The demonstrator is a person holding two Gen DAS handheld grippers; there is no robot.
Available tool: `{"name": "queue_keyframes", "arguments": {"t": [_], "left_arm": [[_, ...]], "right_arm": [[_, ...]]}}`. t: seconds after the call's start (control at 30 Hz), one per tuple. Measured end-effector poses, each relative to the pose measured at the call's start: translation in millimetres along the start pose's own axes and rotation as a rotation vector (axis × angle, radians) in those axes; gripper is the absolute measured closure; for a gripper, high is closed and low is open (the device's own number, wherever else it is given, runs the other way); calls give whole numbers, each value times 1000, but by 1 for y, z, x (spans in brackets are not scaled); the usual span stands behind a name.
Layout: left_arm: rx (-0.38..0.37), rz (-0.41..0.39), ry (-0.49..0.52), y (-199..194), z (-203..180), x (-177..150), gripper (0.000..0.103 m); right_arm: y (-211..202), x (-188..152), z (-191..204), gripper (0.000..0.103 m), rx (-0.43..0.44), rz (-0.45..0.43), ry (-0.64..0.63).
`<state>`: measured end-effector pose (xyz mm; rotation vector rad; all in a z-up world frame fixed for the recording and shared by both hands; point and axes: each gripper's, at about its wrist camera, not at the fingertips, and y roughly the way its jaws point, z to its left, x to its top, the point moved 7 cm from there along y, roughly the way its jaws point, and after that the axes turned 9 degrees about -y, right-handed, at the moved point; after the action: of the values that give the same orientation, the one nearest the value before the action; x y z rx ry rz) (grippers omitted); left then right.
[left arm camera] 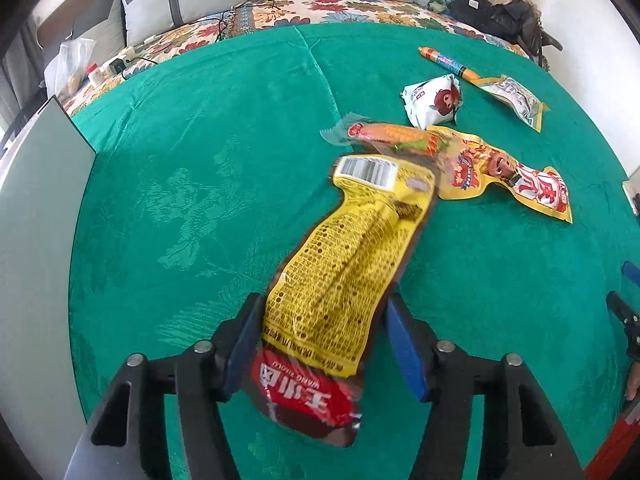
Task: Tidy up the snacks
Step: 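Move the left tool over the yellow-and-red chicken feet bag, then move the right tool over the long red-and-yellow snack bag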
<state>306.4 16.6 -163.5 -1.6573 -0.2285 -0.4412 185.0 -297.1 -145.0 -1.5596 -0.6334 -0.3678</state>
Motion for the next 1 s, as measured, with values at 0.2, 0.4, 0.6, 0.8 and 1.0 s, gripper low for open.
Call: {"name": "queue_keyframes", "arguments": {"t": [0.2,0.4,0.6,0.8,1.0], "left_arm": [[24,10,-113,-35,1,-77,48],[-81,39,-121,-55,-19,-120,17],[52,-29,-80,-33,-11,-88,10],[90,-118,-198,-25,28,-74,0],[77,-202,-173,-28,33,-76,0]], "right_arm": [[0,0,0,10,1,0,0],[0,0,0,10,1,0,0],[1,0,0,10,1,0,1],[1,0,0,10,1,0,1],[0,0,0,10,1,1,1]]}}
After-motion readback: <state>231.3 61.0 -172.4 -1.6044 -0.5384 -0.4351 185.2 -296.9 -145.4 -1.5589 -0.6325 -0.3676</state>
